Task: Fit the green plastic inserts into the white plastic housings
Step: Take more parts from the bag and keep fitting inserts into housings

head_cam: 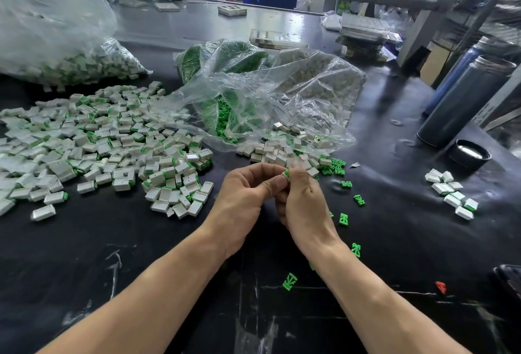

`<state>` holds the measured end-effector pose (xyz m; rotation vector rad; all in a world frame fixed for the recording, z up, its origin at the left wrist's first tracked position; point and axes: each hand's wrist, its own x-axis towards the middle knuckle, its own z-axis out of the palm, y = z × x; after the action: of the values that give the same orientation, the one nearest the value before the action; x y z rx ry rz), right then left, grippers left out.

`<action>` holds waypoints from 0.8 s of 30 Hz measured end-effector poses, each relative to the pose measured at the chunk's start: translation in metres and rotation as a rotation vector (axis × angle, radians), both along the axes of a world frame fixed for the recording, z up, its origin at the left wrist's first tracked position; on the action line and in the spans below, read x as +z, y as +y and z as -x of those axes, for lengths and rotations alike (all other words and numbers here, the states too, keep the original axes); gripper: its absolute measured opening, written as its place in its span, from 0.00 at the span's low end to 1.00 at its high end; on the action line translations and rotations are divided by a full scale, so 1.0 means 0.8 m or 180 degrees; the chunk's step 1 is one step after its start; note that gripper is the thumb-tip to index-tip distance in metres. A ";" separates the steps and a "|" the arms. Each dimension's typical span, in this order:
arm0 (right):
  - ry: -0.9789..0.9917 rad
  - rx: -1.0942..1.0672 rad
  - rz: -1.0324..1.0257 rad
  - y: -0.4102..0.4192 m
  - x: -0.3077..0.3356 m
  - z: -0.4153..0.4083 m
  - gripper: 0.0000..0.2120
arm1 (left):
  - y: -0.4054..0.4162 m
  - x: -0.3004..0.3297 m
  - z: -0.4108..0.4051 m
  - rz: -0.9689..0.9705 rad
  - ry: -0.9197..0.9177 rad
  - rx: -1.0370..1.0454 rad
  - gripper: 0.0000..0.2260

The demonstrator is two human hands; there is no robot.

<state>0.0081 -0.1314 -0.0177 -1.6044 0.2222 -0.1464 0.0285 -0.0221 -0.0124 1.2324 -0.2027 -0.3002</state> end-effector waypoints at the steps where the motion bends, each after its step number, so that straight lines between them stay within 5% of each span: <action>1: -0.0016 0.0021 -0.0090 0.000 0.001 0.001 0.29 | 0.001 0.001 0.000 -0.0017 -0.0010 0.0000 0.04; 10: 0.0167 0.0056 -0.0452 -0.006 0.006 0.005 0.36 | -0.001 0.003 0.001 -0.0311 -0.0418 0.0024 0.02; 19: 0.0243 -0.0051 -0.0664 -0.005 0.009 0.004 0.33 | -0.004 0.000 0.003 -0.0256 -0.0516 0.0004 0.03; 24: 0.0148 -0.0169 -0.0227 -0.002 0.000 0.001 0.28 | -0.005 0.000 0.005 -0.0304 -0.0417 0.0111 0.01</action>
<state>0.0072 -0.1333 -0.0180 -1.5327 0.3031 -0.1407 0.0246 -0.0261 -0.0121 1.3502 -0.2820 -0.2008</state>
